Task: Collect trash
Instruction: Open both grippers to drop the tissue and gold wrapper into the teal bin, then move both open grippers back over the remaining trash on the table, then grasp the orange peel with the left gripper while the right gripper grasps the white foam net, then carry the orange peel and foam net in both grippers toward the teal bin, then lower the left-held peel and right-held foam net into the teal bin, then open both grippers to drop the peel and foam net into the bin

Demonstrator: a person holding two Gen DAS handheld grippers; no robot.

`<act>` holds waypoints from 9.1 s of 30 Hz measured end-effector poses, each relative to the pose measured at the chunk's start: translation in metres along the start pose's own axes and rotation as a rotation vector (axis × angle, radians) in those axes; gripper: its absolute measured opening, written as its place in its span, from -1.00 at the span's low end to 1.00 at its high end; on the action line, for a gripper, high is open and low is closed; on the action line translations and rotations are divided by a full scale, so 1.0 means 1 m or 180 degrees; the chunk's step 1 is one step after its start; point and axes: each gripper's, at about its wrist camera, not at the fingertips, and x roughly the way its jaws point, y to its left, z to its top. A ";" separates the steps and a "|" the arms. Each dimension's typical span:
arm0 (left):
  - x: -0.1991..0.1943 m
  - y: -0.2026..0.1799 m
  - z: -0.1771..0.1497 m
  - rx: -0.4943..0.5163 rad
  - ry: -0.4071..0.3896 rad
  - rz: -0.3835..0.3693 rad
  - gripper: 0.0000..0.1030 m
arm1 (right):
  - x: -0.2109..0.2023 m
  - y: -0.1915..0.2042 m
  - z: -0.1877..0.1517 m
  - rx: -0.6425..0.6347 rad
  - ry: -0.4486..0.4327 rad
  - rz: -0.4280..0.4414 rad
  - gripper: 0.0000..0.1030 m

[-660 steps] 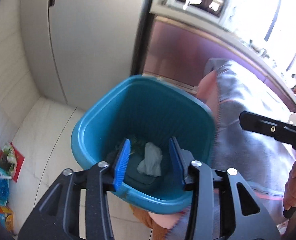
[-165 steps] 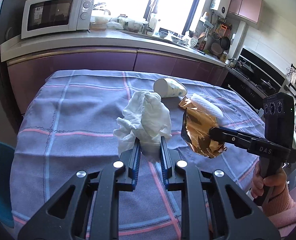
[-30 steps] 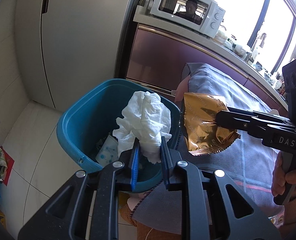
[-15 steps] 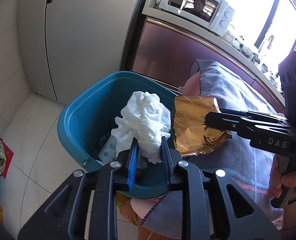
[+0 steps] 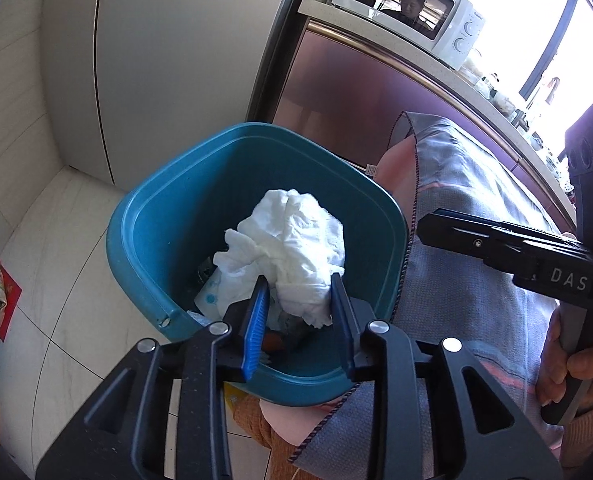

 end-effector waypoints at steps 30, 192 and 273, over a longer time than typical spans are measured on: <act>-0.053 -0.090 0.000 0.0640 -0.0389 -0.0495 0.02 | -0.139 -0.061 -0.071 0.0341 -0.0755 -0.0063 -0.17; -0.107 -0.122 0.002 0.0673 -0.0536 -0.0592 -0.82 | -0.167 -0.057 -0.081 0.0279 -0.0924 0.0189 -0.73; -0.035 -0.005 0.014 -0.0220 -0.0381 0.0046 -0.60 | -0.009 0.014 0.004 -0.0014 -0.0100 0.0369 -0.41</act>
